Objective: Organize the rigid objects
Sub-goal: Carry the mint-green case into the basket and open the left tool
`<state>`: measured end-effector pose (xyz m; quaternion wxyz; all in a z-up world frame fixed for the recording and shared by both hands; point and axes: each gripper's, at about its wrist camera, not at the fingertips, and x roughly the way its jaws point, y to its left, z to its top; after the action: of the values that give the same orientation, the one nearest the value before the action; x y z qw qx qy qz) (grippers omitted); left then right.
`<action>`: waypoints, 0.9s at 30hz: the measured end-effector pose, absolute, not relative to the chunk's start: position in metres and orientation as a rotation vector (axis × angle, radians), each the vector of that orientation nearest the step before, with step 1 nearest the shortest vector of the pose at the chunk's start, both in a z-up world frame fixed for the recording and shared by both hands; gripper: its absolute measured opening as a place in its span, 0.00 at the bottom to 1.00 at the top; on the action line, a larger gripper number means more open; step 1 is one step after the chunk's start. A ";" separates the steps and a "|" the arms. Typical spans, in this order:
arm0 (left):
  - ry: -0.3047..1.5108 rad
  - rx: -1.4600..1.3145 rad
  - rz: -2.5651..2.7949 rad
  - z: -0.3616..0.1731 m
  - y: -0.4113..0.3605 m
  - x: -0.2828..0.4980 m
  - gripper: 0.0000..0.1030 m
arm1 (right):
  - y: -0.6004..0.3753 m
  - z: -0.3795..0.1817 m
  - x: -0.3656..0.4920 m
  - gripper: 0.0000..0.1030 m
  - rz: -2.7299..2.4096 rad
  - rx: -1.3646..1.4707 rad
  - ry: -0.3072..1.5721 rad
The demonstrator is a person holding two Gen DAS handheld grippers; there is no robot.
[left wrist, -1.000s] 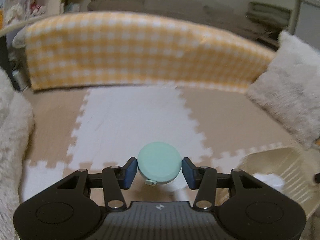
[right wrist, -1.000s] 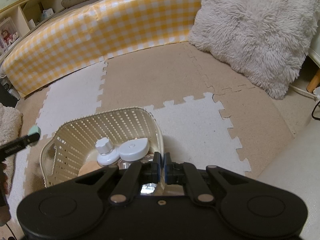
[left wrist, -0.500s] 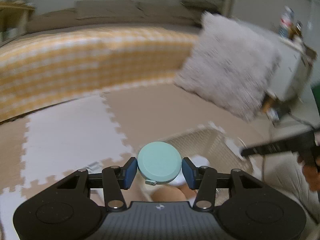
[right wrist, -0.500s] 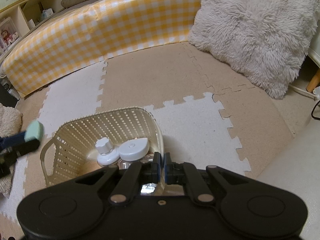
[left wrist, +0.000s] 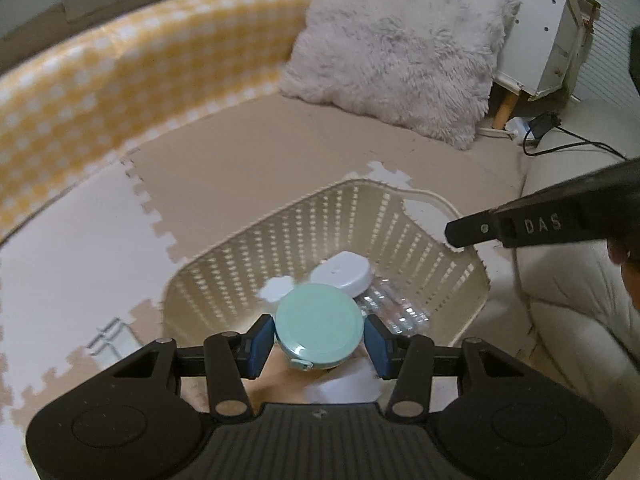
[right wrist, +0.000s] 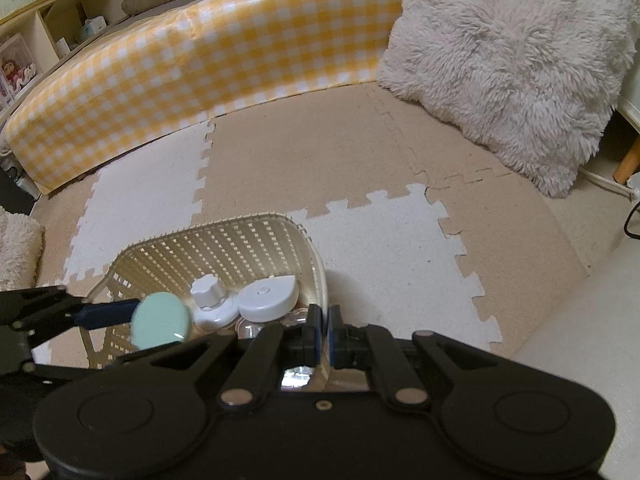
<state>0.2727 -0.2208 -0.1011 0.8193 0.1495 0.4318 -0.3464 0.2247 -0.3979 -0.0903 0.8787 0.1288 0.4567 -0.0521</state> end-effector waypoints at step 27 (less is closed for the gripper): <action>1.118 0.086 -0.797 -0.130 -0.269 0.285 0.52 | -0.403 -0.091 0.226 0.04 -0.101 0.325 0.959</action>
<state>0.2852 -0.2691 -0.1301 0.7726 0.0398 0.5161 -0.3676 0.2255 -0.4032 -0.0912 0.8733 0.1558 0.4590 -0.0482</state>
